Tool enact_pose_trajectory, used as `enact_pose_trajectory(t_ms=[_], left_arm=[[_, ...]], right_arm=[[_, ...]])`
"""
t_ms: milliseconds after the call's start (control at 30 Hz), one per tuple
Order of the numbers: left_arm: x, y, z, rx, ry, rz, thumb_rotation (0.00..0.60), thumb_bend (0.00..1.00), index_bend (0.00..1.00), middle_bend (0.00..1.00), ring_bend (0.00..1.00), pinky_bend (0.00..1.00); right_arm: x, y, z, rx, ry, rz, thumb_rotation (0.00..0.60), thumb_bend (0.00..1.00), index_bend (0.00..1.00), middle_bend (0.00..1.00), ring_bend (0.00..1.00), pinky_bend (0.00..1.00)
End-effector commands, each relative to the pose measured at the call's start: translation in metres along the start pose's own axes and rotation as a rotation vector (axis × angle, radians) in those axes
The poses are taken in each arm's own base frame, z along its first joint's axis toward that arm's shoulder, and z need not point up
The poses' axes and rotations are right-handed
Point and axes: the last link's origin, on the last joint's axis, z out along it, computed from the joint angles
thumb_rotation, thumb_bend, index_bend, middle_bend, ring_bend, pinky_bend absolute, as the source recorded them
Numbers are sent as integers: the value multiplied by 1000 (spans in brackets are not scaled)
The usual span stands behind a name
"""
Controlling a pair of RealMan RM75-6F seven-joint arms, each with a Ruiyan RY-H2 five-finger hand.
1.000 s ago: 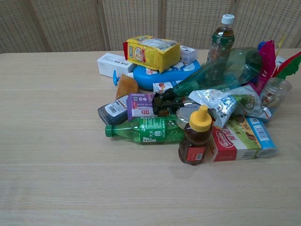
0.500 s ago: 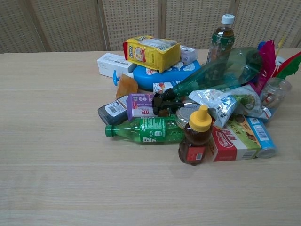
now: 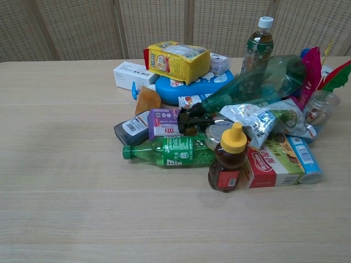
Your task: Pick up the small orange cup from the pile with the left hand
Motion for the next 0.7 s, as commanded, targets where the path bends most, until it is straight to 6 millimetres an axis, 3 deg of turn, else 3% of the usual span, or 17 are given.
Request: enact_pose_trajectory(t_ms=[33,267,467,700], left_arm=[[-2,13,49,-53,-27,16,600,328,0,0,0,0],[-9,52,121,-154,-104,19,600,327,0,0,0,0],[-17,84,171,-203,-156,13,600,328,0,0,0,0],[-29,119,211,-237,-194,2,600,329,0,0,0,0]], right_arm=[[3,3,-3,-20,6,-5,410,183,0,0,0,0],[12,14,-13,-88,40,-19,412,183,0,0,0,0],[19,23,-22,-138,56,-39,412,185,0,0,0,0],[24,29,-27,-177,70,-47,411,183,0,0,0,0]])
